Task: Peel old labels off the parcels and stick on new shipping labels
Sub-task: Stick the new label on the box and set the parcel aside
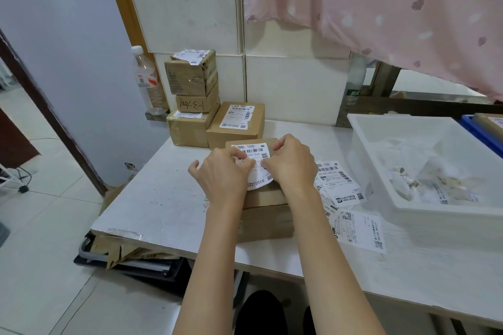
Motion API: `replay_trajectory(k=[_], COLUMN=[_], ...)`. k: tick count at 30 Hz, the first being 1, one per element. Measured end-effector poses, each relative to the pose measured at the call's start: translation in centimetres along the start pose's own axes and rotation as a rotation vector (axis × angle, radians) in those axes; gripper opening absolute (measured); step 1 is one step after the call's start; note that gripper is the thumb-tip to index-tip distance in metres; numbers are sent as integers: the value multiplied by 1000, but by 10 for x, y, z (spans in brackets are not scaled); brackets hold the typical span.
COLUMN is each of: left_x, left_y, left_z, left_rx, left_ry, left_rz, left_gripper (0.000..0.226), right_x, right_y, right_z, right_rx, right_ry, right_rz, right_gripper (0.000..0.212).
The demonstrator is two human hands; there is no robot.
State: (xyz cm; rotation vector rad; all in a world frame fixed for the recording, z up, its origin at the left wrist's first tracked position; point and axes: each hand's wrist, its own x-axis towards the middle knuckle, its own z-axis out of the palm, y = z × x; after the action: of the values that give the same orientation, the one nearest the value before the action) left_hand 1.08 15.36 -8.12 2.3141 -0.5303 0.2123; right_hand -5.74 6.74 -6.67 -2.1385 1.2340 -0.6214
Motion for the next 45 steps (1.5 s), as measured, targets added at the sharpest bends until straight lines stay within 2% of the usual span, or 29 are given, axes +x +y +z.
replay_trajectory(k=[5, 9, 12, 15, 17, 19, 21, 23, 25, 29, 32, 33, 36, 38, 39, 42, 45], left_x=[2, 7, 9, 14, 16, 18, 16, 16, 19, 22, 23, 23, 21, 20, 20, 23, 26], left_y=[-6, -13, -17, -16, -15, -19, -21, -22, -25, -24, -23, -22, -19, -19, -19, -19, -21], left_z=[-2, -2, -1, -2, -2, 2, 4, 3, 5, 3, 6, 7, 7, 7, 8, 8, 8], left_rx=[17, -151, -220, -285, -356, -406, -451, -468, -478, -652, -661, -649, -620, -609, -598, -609, -687], left_ry=[-33, -179, -306, -416, -477, -472, -480, -491, -499, -516, -464, -446, -400, -392, -394, -384, -391], left_rz=[-4, -66, -32, 0, -30, -63, -55, -15, -19, -172, -183, -171, -131, -117, -119, -141, -290], left_gripper=[27, 52, 68, 64, 52, 44, 42, 44, 46, 29, 22, 20, 9, 12, 13, 11, 36], right_x=[-3, -9, -13, -11, -8, -6, -3, 2, 7, 15, 18, 17, 15, 18, 20, 27, 29], right_y=[4, 5, 9, 14, 16, 20, 21, 18, 16, 23, 25, 23, 13, 9, 8, 11, 9], right_z=[2, 0, -3, -7, -11, -15, -16, -12, -7, 3, 6, 6, 4, 4, 5, 7, 3], right_rx=[-4, -3, -23, 55, 256, 502, 607, 501, 437, 534, 409, 328, 120, 13, -19, -27, -61], right_ry=[55, 110, 142, 23, -117, -223, -282, -308, -317, -296, -167, -148, -186, -208, -210, -175, -200], right_rz=[28, -1, -28, -1, 72, 178, 248, 241, 233, 253, 200, 176, 164, 170, 166, 123, 85], right_gripper=[28, 32, 37, 40, 45, 48, 53, 66, 70, 42, 20, 26, 66, 78, 76, 49, 43])
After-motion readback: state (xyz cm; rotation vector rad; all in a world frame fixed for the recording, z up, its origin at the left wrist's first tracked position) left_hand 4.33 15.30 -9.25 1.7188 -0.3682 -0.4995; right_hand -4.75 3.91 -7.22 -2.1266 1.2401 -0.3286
